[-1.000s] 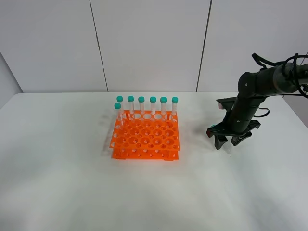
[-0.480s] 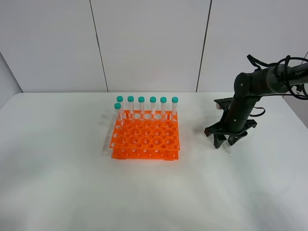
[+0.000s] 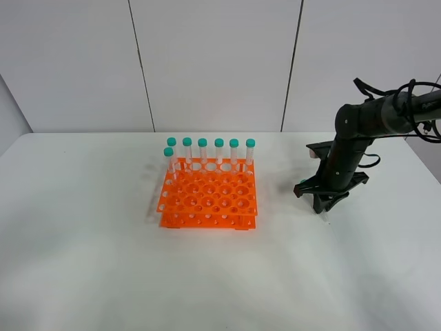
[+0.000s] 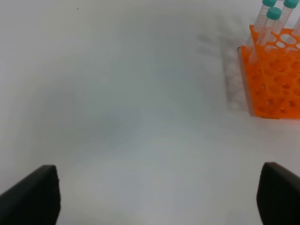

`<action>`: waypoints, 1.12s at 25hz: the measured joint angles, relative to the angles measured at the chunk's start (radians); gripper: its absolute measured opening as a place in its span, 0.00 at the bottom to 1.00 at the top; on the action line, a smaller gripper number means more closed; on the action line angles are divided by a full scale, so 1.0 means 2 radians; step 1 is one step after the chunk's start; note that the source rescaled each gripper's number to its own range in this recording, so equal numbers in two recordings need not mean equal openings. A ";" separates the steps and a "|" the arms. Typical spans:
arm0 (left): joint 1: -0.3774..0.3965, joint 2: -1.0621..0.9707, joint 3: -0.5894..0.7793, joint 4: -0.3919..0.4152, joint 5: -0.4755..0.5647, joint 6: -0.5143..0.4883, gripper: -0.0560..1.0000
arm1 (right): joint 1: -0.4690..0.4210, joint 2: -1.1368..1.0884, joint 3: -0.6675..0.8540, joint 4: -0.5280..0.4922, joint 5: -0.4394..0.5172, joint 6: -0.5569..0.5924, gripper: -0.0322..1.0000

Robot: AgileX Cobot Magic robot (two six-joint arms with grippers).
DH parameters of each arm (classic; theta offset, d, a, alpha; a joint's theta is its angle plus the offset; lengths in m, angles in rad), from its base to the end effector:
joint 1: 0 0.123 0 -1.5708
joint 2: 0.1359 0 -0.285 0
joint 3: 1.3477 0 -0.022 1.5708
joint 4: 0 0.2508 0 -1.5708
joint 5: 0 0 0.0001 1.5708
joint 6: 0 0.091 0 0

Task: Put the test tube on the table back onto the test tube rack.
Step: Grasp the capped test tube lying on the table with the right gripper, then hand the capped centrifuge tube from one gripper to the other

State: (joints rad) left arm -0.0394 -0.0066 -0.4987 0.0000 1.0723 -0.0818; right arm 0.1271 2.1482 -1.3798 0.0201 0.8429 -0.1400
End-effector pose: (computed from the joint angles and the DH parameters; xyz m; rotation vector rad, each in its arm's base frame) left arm -0.0062 0.0002 0.2760 -0.0435 2.0510 -0.0754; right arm 0.3959 0.0520 0.1068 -0.3921 3.0698 0.0232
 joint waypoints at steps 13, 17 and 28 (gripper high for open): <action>0.000 0.000 0.000 0.000 0.000 0.000 1.00 | 0.000 -0.001 -0.041 -0.010 0.062 -0.042 0.03; 0.000 0.000 0.000 0.000 0.000 0.000 1.00 | 0.000 -0.023 -0.085 -0.010 0.075 -0.044 0.03; 0.000 0.000 0.000 0.000 0.000 0.000 0.99 | 0.000 -0.144 -0.104 0.008 0.076 -0.050 0.03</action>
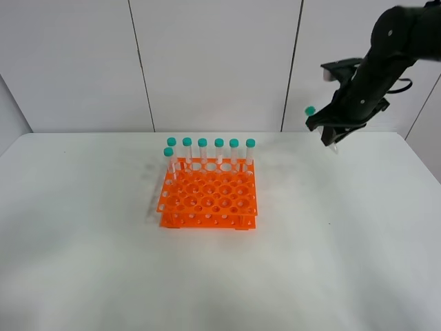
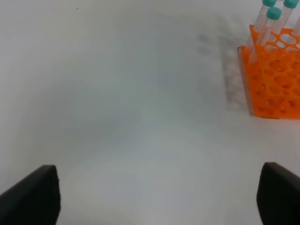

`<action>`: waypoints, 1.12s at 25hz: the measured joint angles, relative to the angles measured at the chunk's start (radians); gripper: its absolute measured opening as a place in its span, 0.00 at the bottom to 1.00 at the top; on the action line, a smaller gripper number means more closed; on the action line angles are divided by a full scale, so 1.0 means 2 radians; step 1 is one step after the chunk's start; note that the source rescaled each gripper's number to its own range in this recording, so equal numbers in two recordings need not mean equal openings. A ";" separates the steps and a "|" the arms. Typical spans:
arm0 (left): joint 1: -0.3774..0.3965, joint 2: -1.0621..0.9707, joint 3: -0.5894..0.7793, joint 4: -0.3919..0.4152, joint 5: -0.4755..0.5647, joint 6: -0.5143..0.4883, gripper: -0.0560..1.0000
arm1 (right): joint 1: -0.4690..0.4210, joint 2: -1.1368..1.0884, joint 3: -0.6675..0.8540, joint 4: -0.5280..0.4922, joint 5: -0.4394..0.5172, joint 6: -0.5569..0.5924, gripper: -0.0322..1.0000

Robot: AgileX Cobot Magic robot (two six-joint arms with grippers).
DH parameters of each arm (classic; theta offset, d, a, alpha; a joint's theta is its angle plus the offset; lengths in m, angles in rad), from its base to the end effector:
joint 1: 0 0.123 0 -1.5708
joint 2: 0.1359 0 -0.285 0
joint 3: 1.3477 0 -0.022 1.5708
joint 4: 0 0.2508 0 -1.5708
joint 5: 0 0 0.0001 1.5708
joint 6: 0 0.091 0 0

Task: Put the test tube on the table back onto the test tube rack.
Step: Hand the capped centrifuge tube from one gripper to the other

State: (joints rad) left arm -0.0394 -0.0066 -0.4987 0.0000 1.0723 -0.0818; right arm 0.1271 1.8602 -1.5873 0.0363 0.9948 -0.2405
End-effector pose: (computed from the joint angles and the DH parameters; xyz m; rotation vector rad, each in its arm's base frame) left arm -0.0062 0.0002 0.2760 -0.0435 2.0510 -0.0754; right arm 0.3991 0.0538 0.2738 -0.4840 2.7071 0.0163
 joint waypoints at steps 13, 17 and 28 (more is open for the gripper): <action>0.000 0.000 0.000 0.000 0.000 0.000 0.99 | 0.159 -0.308 0.239 -0.047 -0.187 0.011 0.03; 0.000 0.000 0.000 0.000 0.000 0.000 0.99 | 0.215 -0.405 0.385 -0.062 -0.319 0.034 0.03; 0.000 0.000 0.000 0.000 0.000 0.001 0.99 | 0.316 -0.558 0.656 0.002 -0.623 0.049 0.03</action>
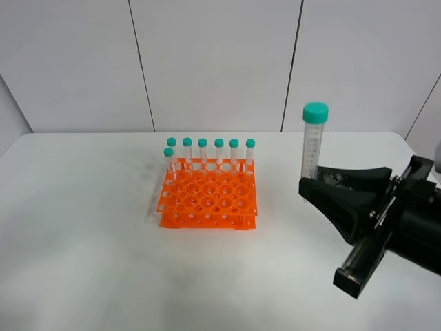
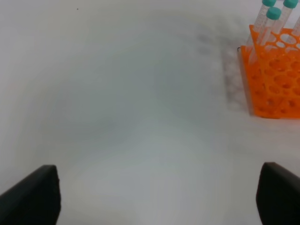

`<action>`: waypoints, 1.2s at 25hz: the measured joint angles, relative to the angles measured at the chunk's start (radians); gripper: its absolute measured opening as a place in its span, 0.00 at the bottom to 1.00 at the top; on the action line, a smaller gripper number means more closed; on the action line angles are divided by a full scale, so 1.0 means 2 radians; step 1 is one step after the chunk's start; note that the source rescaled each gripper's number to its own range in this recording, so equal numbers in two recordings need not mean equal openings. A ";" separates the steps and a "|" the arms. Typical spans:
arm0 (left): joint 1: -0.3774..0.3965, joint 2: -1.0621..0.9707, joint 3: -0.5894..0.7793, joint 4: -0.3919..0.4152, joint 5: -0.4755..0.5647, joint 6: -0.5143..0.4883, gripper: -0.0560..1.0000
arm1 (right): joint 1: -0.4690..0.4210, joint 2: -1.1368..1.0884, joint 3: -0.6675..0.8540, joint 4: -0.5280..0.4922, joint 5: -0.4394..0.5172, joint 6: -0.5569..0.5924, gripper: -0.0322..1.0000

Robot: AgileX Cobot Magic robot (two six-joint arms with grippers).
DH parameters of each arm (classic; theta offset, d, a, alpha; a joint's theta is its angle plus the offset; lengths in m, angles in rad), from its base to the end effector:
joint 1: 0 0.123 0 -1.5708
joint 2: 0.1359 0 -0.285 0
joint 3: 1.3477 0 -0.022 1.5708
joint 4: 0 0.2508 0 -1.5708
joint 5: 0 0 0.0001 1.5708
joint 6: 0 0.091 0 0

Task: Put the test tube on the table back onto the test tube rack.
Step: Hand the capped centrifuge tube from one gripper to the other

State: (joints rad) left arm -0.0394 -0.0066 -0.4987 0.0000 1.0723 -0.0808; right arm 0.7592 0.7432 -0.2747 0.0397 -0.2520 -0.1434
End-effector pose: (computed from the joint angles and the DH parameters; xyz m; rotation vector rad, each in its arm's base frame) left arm -0.0062 0.0002 0.2760 -0.0425 2.0510 -0.0748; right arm 0.1090 0.1022 0.2577 -0.7149 1.5682 0.4783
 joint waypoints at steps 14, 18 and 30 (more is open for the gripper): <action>0.000 0.000 0.000 0.000 0.000 0.000 0.98 | 0.000 -0.004 0.047 0.004 -0.097 0.008 0.03; -0.011 0.000 0.000 -0.007 0.000 0.014 0.98 | 0.000 -0.004 0.047 0.002 -0.100 0.013 0.03; -0.408 0.000 0.000 -0.061 -0.003 0.055 0.98 | 0.000 -0.004 0.047 0.002 -0.061 0.013 0.03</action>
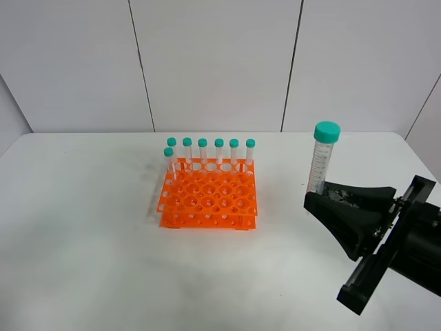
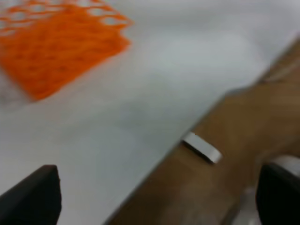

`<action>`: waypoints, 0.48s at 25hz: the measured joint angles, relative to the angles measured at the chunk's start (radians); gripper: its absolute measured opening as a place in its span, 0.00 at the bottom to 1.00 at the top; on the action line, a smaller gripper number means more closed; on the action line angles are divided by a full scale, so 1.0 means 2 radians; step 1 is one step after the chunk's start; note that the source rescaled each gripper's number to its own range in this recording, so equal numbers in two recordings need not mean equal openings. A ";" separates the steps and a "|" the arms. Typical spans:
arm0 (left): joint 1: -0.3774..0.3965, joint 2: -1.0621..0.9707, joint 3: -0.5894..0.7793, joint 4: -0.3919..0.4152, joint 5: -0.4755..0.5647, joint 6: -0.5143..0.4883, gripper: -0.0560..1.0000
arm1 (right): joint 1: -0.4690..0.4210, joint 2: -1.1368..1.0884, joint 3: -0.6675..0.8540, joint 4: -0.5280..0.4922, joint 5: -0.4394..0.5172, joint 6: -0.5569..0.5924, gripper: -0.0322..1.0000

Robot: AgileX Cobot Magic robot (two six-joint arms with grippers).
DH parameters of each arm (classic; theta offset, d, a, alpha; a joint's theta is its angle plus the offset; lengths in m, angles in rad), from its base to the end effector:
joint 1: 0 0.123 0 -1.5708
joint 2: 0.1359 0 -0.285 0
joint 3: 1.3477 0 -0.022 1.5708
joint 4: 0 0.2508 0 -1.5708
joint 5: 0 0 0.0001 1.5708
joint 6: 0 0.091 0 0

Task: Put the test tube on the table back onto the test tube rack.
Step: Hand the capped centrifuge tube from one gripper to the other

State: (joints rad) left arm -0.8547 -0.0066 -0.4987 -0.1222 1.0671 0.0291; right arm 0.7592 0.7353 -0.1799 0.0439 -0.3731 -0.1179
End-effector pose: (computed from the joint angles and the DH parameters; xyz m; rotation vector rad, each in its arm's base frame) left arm -0.0115 -0.0016 0.2769 0.9061 1.8996 -0.6535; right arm 0.1031 0.0959 0.2387 -0.6753 1.5501 0.5013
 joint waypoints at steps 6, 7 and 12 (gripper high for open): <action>-0.072 0.000 -0.005 0.075 -0.032 -0.025 0.90 | 0.000 0.000 0.001 0.000 0.013 0.000 0.03; -0.072 0.000 -0.006 0.083 -0.063 -0.024 0.88 | 0.000 0.000 0.001 0.000 0.013 0.000 0.03; -0.073 0.042 -0.012 0.090 -0.170 0.012 0.87 | 0.000 0.000 0.001 0.002 0.013 0.000 0.03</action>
State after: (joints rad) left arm -1.0005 0.0780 -0.5228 0.0572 0.7276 0.0540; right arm 0.7592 0.7353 -0.1788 0.0484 -0.3475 -0.1179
